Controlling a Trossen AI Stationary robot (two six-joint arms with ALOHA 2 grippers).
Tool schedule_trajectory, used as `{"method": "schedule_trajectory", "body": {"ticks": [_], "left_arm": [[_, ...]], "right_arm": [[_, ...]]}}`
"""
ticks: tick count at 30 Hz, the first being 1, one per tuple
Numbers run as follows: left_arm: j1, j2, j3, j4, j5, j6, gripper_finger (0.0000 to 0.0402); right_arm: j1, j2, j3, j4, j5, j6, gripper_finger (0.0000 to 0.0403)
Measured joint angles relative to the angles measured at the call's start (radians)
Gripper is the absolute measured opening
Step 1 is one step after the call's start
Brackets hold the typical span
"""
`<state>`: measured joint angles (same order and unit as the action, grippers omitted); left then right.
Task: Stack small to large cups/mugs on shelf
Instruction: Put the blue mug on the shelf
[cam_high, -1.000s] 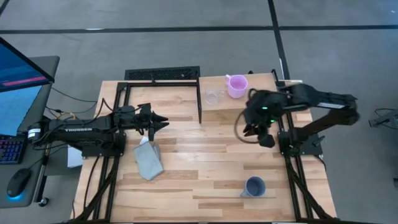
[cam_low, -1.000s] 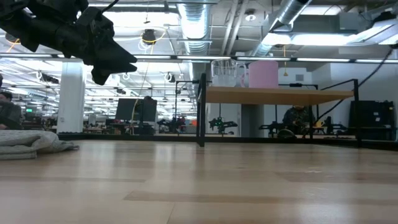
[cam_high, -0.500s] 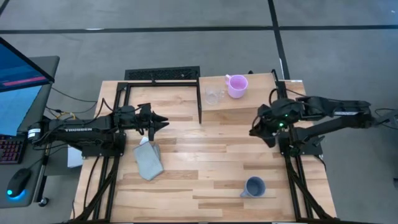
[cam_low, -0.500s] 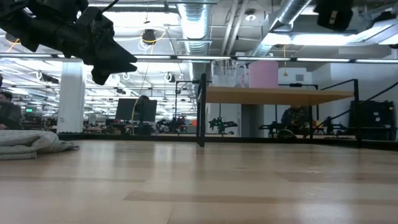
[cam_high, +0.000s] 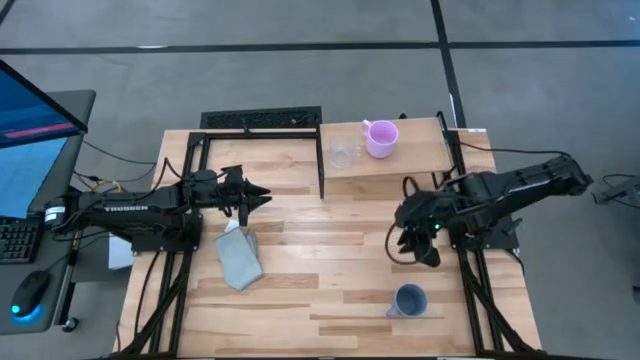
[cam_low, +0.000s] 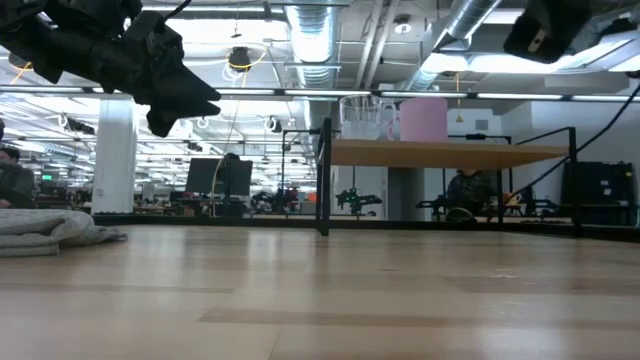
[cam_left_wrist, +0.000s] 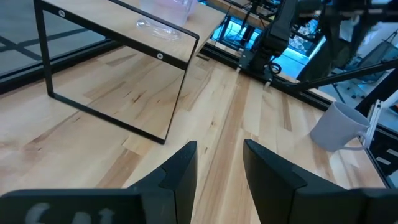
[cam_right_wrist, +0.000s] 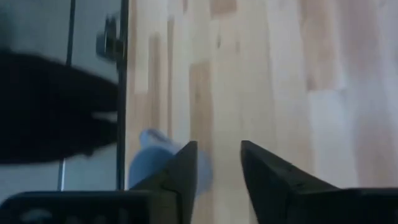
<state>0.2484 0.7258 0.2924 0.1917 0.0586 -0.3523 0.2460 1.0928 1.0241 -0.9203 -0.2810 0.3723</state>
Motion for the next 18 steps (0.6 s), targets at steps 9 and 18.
{"method": "schedule_trajectory", "body": {"ticks": [9, 18], "left_arm": [[0.0, 0.0, 0.0, 0.0, -0.026, 0.0, 0.0121], [0.0, 0.0, 0.0, -0.007, 0.003, 0.002, 0.0121]], "right_arm": [[0.036, 0.07, 0.0, -0.017, -0.037, -0.032, 0.0241], [0.049, 0.101, 0.002, 0.089, -0.042, 0.054, 0.0244]]}}
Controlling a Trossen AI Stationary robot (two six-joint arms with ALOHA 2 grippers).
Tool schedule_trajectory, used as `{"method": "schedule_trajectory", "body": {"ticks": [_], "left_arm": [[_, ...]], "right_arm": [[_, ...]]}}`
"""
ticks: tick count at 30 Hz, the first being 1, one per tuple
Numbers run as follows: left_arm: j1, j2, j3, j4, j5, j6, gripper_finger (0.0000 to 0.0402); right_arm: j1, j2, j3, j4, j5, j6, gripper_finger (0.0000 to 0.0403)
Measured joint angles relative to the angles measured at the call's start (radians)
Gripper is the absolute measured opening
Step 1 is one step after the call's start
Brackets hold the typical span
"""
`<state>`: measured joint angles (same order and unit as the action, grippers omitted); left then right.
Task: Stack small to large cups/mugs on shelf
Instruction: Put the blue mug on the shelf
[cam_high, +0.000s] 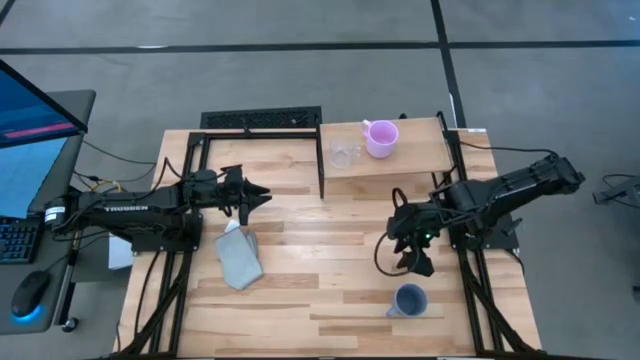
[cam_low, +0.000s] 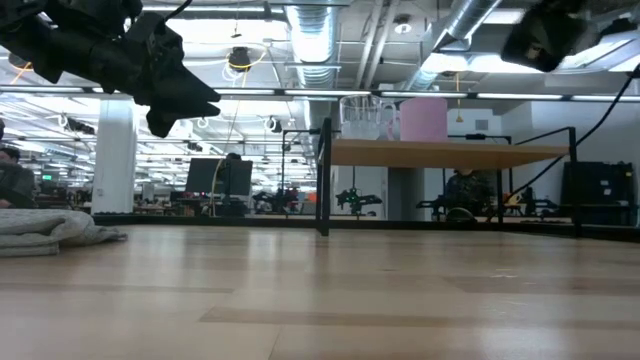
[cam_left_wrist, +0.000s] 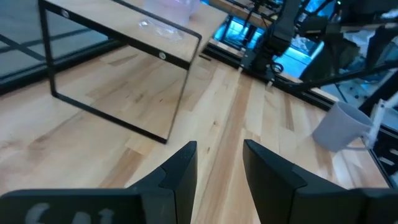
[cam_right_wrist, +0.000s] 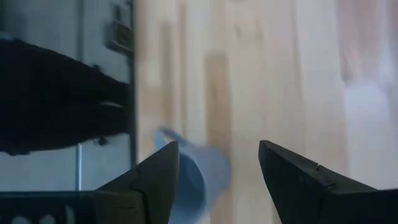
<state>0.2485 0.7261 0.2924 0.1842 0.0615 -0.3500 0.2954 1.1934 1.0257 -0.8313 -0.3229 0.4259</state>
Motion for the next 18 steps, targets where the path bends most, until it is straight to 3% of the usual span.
{"method": "schedule_trajectory", "body": {"ticks": [5, 18], "left_arm": [[0.0, 0.0, 0.0, -0.023, 0.051, -0.003, 0.0121], [0.0, 0.0, 0.0, -0.015, 0.09, -0.004, 0.0121]], "right_arm": [[0.034, 0.004, 0.001, 0.092, -0.037, 0.015, 0.0244], [0.155, 0.092, -0.001, 0.067, -0.008, -0.002, 0.0244]]}}
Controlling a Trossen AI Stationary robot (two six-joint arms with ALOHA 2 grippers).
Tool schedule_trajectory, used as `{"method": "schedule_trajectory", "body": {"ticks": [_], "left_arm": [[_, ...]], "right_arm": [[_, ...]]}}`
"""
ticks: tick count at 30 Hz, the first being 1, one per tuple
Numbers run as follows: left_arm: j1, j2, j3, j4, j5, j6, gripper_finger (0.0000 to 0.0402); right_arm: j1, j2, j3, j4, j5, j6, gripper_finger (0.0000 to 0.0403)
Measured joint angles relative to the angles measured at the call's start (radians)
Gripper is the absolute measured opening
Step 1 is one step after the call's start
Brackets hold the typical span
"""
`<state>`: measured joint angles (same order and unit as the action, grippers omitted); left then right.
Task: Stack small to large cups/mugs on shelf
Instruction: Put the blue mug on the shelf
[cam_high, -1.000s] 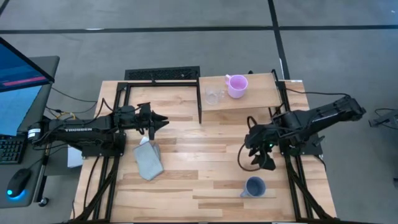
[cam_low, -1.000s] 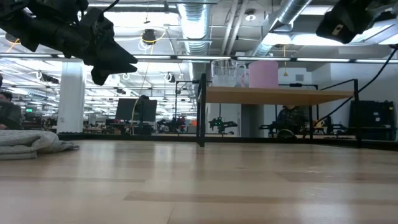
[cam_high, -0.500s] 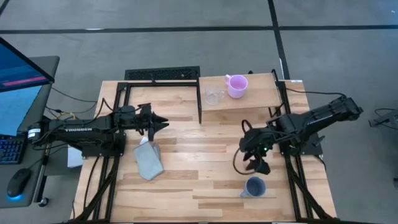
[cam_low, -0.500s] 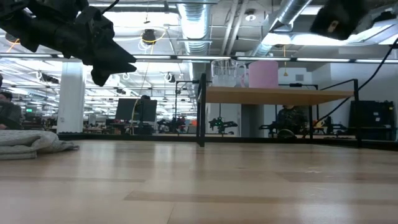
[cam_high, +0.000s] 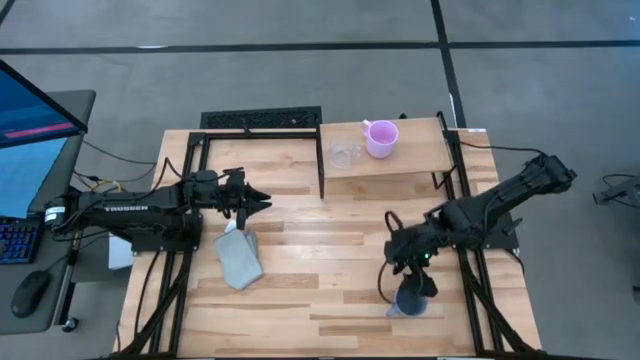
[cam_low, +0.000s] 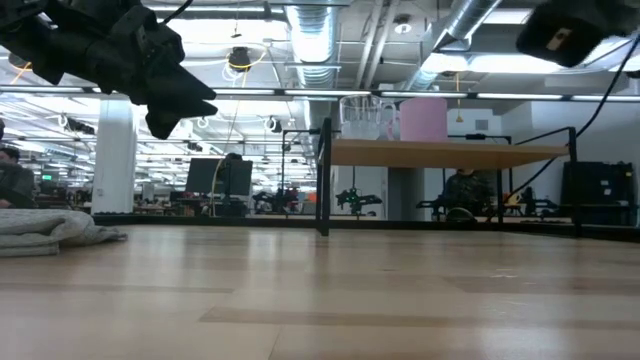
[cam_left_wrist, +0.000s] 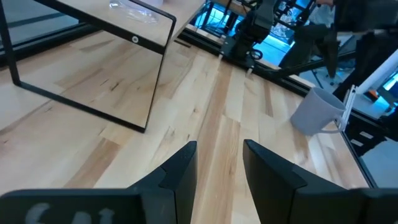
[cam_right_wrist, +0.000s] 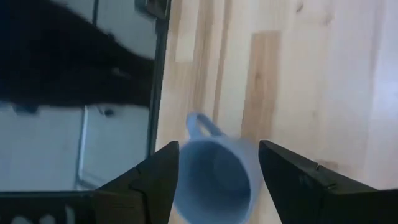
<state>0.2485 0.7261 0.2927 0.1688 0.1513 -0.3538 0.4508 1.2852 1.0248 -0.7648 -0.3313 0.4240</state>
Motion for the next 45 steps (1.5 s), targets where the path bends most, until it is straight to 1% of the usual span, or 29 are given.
{"method": "schedule_trajectory", "body": {"ticks": [3, 8, 9, 15, 23, 27, 38, 41, 43, 45], "left_arm": [[0.0, 0.0, 0.0, 0.0, -0.003, 0.0, 0.0121], [0.0, 0.0, 0.0, 0.001, -0.013, 0.001, 0.0121], [0.0, 0.0, 0.0, 0.001, -0.018, 0.001, 0.0121], [0.0, 0.0, 0.0, 0.001, -0.023, 0.001, 0.0121], [0.0, 0.0, 0.0, 0.0, -0.026, 0.001, 0.0121], [0.0, 0.0, 0.0, 0.0, -0.026, 0.001, 0.0121], [0.0, 0.0, 0.0, -0.006, -0.027, 0.001, 0.0121], [0.0, 0.0, 0.0, -0.007, -0.027, 0.0, 0.0121], [0.0, 0.0, 0.0, -0.012, -0.027, 0.0, 0.0121], [0.0, 0.0, 0.0, -0.024, -0.027, 0.0, 0.0121]], "right_arm": [[0.039, 0.04, 0.0, -0.074, 0.064, -0.032, 0.0244], [0.078, 0.098, 0.0, -0.199, 0.195, -0.032, 0.0244], [0.085, 0.109, 0.0, -0.21, 0.206, -0.032, 0.0244], [0.111, 0.143, 0.0, -0.194, 0.182, -0.032, 0.0244], [0.132, 0.133, 0.0, -0.175, 0.164, 0.025, 0.0244], [0.14, 0.143, 0.0, -0.167, 0.164, 0.029, 0.0244], [0.149, 0.243, 0.0, -0.166, 0.174, 0.032, 0.0243], [0.149, 0.242, 0.0, -0.161, 0.172, 0.036, 0.0228], [0.149, 0.241, 0.0, -0.163, 0.172, 0.047, 0.0206], [0.149, 0.24, 0.0, -0.162, 0.172, 0.047, 0.0175]]}}
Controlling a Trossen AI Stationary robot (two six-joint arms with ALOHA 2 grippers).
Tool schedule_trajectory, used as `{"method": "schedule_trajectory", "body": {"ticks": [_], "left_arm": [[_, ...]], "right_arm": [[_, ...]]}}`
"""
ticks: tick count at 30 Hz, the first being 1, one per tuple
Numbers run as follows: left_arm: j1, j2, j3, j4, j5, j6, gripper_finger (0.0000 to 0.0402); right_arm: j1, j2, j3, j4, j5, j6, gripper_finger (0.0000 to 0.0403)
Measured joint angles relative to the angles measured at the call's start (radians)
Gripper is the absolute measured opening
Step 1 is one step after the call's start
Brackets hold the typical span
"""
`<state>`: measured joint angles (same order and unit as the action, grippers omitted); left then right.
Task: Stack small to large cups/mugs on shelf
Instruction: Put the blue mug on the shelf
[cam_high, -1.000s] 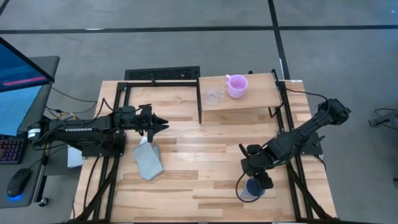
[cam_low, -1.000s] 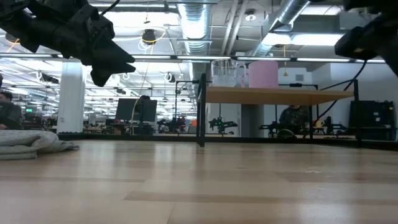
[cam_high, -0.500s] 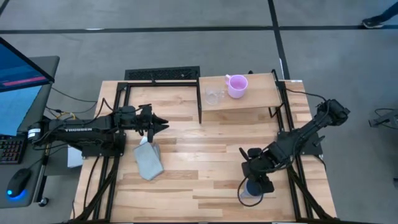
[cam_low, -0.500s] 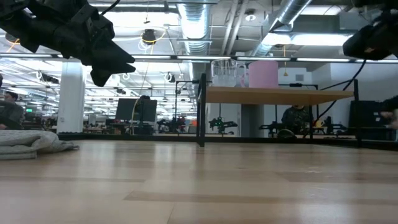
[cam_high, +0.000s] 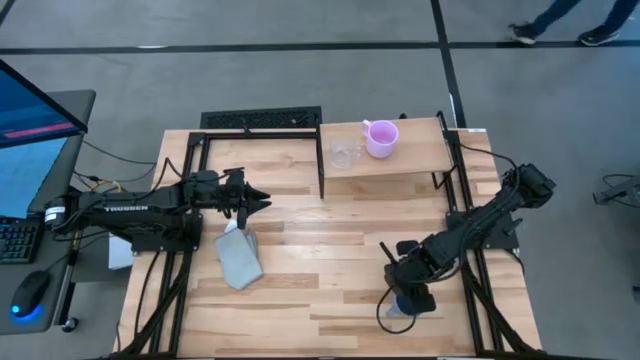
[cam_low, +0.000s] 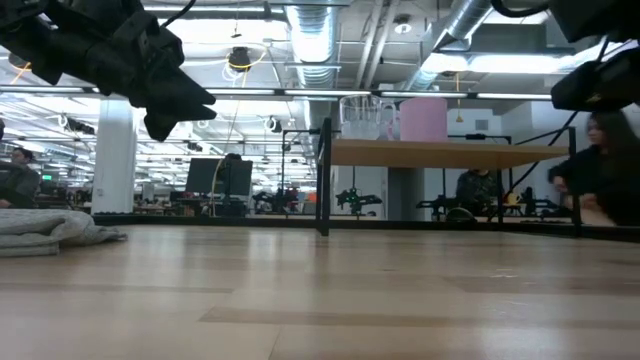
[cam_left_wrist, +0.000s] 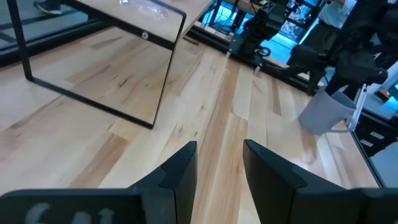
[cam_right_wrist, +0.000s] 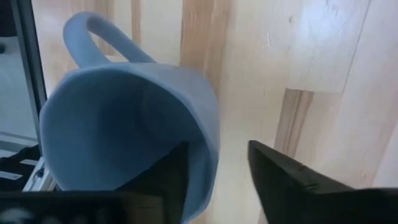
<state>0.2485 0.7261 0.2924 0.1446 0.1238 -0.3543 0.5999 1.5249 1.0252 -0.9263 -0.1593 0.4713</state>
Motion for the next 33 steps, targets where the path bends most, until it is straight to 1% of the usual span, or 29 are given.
{"method": "schedule_trajectory", "body": {"ticks": [6, 8, 9, 12, 15, 19, 22, 26, 33], "left_arm": [[0.0, 0.0, 0.0, -0.007, 0.0, -0.008, 0.0121], [0.0, 0.0, 0.0, -0.007, 0.0, -0.008, 0.0121], [0.0, 0.0, 0.0, -0.007, 0.0, -0.008, 0.0121], [0.0, 0.0, 0.0, -0.006, 0.0, -0.008, 0.0121], [0.0, 0.0, 0.0, -0.006, 0.0, -0.009, 0.0121], [0.0, 0.0, 0.0, -0.006, 0.0, -0.009, 0.0121], [0.0, 0.0, 0.0, -0.005, 0.0, -0.009, 0.0121], [0.0, 0.0, 0.0, -0.005, 0.0, -0.009, 0.0121], [0.0, 0.0, 0.0, -0.005, 0.0, -0.009, 0.0121]], "right_arm": [[0.0, 0.0, 0.0, 0.003, -0.002, 0.0, 0.0066], [0.0, -0.002, 0.0, -0.002, -0.003, 0.0, 0.0032], [-0.001, -0.002, 0.0, -0.002, -0.012, -0.004, 0.0022], [0.0, -0.002, 0.0, 0.0, -0.028, -0.004, 0.0021], [0.0, -0.001, 0.0, -0.001, -0.034, 0.025, 0.0032], [-0.001, -0.001, 0.0, -0.001, -0.034, 0.034, 0.0019], [-0.005, -0.001, 0.0, -0.004, -0.032, 0.043, 0.0019], [-0.029, -0.002, 0.0, -0.026, -0.038, 0.053, 0.0019], [-0.079, -0.049, -0.002, -0.076, -0.027, 0.053, 0.0019]]}}
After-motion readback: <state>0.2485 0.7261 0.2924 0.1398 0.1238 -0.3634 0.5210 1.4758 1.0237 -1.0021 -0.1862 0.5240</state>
